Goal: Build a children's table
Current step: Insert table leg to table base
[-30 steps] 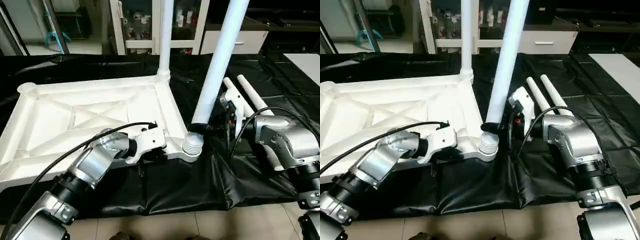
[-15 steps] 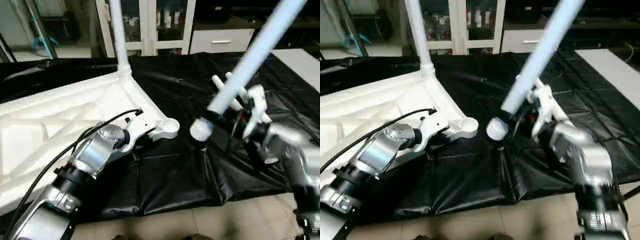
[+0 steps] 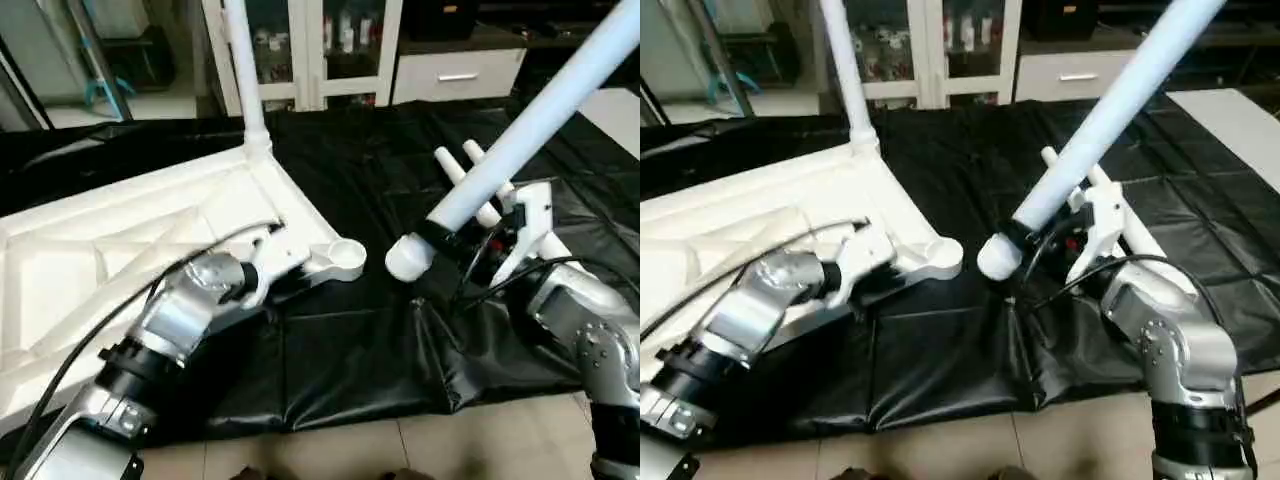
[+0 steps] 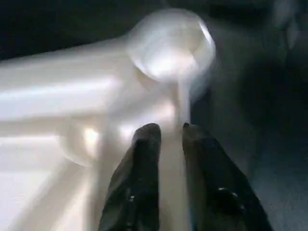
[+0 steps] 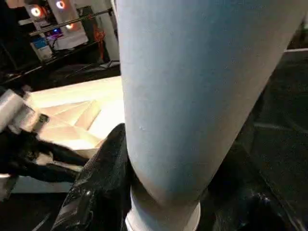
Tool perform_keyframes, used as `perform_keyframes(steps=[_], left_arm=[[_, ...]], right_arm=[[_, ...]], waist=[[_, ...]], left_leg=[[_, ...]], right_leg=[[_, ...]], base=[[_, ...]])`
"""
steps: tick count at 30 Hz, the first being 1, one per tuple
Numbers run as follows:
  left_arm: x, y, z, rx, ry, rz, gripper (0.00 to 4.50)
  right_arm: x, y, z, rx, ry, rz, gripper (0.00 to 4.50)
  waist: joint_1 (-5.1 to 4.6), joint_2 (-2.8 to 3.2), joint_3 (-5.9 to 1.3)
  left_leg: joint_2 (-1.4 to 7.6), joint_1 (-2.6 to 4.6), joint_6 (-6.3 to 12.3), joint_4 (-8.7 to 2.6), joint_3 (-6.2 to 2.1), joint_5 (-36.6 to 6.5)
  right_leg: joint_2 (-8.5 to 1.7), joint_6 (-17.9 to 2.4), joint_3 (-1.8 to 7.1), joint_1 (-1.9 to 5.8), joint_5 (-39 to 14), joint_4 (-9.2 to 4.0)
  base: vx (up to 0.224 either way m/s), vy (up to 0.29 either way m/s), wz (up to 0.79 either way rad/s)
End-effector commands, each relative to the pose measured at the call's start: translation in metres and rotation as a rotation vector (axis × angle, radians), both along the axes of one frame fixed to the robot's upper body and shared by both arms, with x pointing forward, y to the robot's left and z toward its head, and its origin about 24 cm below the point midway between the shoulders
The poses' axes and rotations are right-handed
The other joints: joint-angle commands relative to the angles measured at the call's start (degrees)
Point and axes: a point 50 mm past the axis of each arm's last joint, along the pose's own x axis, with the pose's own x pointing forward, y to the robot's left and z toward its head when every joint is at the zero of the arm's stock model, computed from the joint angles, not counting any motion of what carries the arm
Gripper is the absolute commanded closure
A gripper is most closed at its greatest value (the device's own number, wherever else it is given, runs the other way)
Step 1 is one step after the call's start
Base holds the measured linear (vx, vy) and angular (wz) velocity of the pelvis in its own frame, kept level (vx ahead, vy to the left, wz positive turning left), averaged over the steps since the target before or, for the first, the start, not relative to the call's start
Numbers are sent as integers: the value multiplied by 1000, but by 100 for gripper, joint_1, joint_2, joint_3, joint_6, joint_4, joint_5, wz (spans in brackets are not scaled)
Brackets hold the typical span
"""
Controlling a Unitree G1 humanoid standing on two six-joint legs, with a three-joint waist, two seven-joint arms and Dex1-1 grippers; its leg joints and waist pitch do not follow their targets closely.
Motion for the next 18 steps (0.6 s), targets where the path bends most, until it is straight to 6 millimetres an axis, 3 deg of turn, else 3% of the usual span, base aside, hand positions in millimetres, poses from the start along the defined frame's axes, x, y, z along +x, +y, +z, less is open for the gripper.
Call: perform_keyframes(steps=[1, 4, 5, 6, 9, 10, 11, 12, 13, 14, 15, 16, 17, 18], left_arm=[[3, 5, 25, -175, -96, 78, 351], [5, 9, 33, -260, -156, 176, 351], [5, 14, 37, -332, -215, 285, 351], [5, 14, 37, -332, -215, 285, 351], [-5, 20, 32, -393, -262, 428, 351], [-10, 19, 30, -418, -280, 496, 351], [-14, 19, 29, -430, -288, 544, 351], [-17, 16, 29, -427, -313, 590, 351], [-19, 13, 28, -421, -328, 625, 351], [-20, 12, 27, -414, -343, 648, 351], [-21, 11, 26, -412, -345, 657, 351], [-22, 9, 24, -415, -339, 675, 351], [-23, 9, 24, -410, -350, 691, 351], [-23, 8, 23, -408, -353, 698, 351]], right_arm=[[-1, 0, 10, -18, -51, -70, 267], [1, -1, 14, -34, -87, -143, 267], [1, 0, 17, -72, -119, -193, 267], [1, 0, 17, -72, -119, -193, 267], [-2, 5, 19, -165, -184, -215, 267], [-4, 8, 17, -183, -189, -221, 267], [-5, 11, 16, -196, -193, -224, 267], [-6, 13, 12, -204, -182, -232, 267], [-7, 15, 7, -209, -169, -242, 267], [-6, 16, 4, -202, -157, -254, 267], [-6, 16, 3, -198, -152, -259, 267], [-5, 17, 2, -195, -150, -267, 267], [-5, 18, 1, -183, -142, -276, 267], [-5, 19, 1, -164, -136, -282, 267]], waist=[[5, -27, -391], [-4, -42, -391], [3, 6, -392], [-20, -32, -388], [-25, -31, -394], [22, -165, -348], [-49, 28, -402], [-109, 5, -398], [-146, 68, -439], [-257, 154, -428], [-274, 170, -405], [-341, 197, -349], [-331, 112, -298], [-284, 93, -273]], left_leg=[[218, 130, 23, -444, -117, -1682], [203, 117, 1, -440, -113, -1680], [197, 116, -7, -439, -121, -1680], [197, 104, -11, -442, -116, -1681], [219, 91, 3, -446, -124, -1652], [84, -260, 418, -532, -328, -1527], [129, -214, 772, -513, -481, -1364], [179, -190, 869, -500, -561, -1399], [236, -184, 875, -464, -733, -1455], [397, -148, 933, -590, -1066, -1540], [478, -64, 977, -668, -1220, -1737], [666, 101, 1053, -827, -1588, -2057], [634, 113, 1047, -881, -1746, -2285], [473, 25, 812, -974, -1821, -2660]], right_leg=[[-178, -1081, 171, 208, -1922, -441], [-164, -1004, 162, 198, -1916, -457], [-164, -968, 165, 202, -1943, -452], [-147, -914, 162, 207, -1908, -473], [-152, -829, 170, 220, -1854, -465], [-262, -825, -70, 445, -1752, -379], [-269, -868, -216, 426, -1430, -381], [-225, -946, -273, 397, -1320, -383], [-197, -1102, -361, 451, -1068, -328], [2, -1167, -454, 434, -758, -104], [90, -1164, -466, 379, -853, -14], [202, -1277, -394, 216, -1262, 290], [253, -1298, -238, 126, -1484, 494], [256, -1420, -122, 130, -1433, 570]], base=[[0, 0, 0], [0, 0, 0], [0, 0, 0], [0, 0, 0], [0, 0, 0], [0, 0, 0], [0, 0, 0], [-7, -31, 44], [11, -62, 68], [22, -51, 53], [11, -82, 49], [-7, -126, 57], [-7, -126, 57], [-7, -180, 69]])
